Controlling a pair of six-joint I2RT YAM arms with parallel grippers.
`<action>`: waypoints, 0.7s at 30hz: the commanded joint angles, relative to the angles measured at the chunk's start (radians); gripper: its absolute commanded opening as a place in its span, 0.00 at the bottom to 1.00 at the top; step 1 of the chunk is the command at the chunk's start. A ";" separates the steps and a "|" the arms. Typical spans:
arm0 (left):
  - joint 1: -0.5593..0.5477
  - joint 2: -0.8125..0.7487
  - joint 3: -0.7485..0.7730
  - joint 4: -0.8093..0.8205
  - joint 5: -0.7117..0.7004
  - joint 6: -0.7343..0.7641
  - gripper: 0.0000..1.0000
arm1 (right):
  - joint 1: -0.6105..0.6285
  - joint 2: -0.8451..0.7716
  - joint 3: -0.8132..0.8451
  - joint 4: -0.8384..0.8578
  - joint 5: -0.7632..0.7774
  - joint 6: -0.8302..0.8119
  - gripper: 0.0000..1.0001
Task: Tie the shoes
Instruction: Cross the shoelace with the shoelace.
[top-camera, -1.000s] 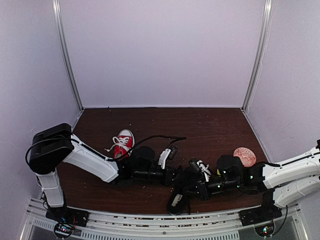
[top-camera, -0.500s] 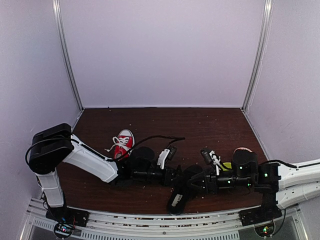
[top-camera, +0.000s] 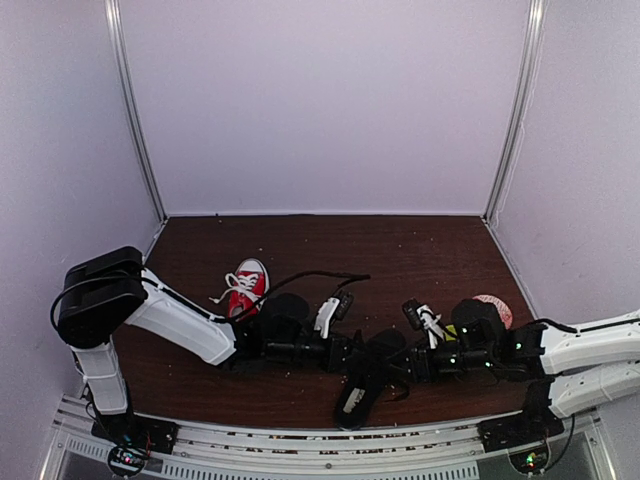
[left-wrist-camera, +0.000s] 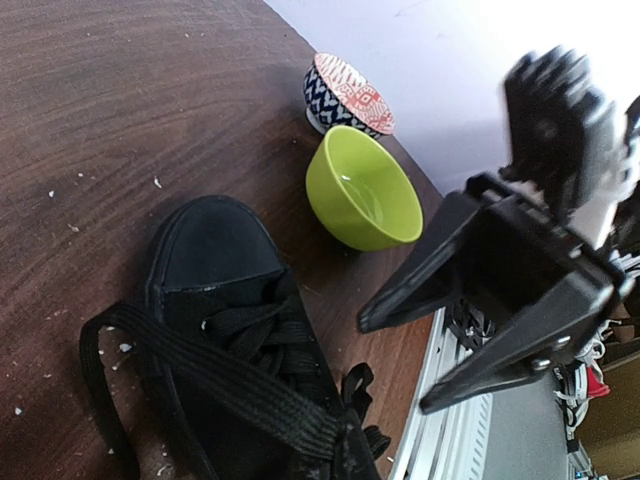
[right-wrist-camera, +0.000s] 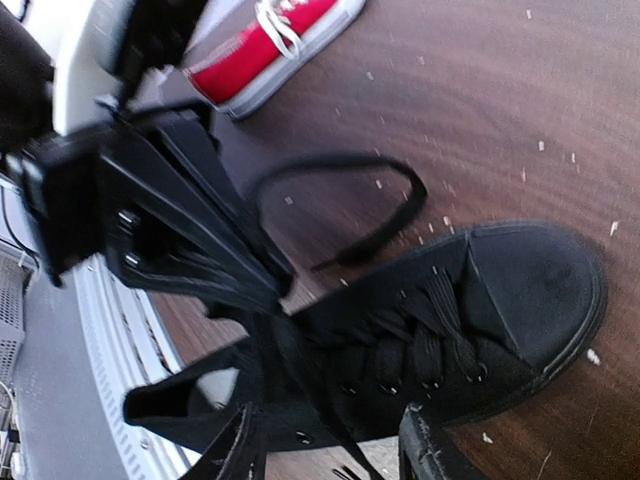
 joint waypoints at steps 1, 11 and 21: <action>0.003 -0.032 0.002 0.028 -0.012 0.017 0.00 | -0.003 0.051 -0.064 0.065 -0.017 0.000 0.46; 0.003 -0.032 0.005 0.026 -0.012 0.017 0.00 | -0.002 0.107 -0.157 0.174 -0.056 0.027 0.47; 0.003 -0.039 0.000 0.028 -0.017 0.017 0.00 | 0.005 0.050 -0.121 0.132 -0.161 0.066 0.00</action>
